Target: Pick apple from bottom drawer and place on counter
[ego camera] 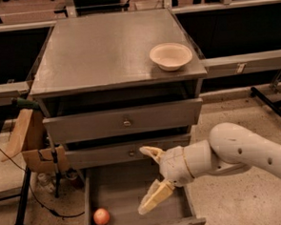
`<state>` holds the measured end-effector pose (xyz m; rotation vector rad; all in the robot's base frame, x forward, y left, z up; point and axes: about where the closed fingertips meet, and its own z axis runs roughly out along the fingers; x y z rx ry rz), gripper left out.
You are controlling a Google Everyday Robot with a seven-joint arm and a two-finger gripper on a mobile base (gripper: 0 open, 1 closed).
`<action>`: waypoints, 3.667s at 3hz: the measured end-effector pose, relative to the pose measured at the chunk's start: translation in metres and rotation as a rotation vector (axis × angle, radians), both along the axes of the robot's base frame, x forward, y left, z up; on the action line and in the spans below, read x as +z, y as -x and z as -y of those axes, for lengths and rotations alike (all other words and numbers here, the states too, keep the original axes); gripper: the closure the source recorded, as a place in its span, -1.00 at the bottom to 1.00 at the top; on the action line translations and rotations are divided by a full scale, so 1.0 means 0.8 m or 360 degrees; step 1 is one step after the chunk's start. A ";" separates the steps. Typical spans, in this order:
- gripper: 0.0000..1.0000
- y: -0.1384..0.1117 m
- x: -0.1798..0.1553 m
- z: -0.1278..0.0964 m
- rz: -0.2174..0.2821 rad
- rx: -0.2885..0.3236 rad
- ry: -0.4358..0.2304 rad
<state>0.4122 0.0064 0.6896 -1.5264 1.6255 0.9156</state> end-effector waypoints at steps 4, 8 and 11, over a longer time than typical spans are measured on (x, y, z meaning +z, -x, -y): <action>-1.00 -0.023 -0.262 -0.100 0.0102 -0.0170 -0.0351; -1.00 -0.118 -0.438 -0.194 0.0145 -0.0079 -0.0046; -1.00 -0.117 -0.585 -0.259 0.0129 -0.0195 0.0172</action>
Offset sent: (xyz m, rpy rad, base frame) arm 0.0128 0.0793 -0.2729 0.3926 0.0173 -0.0893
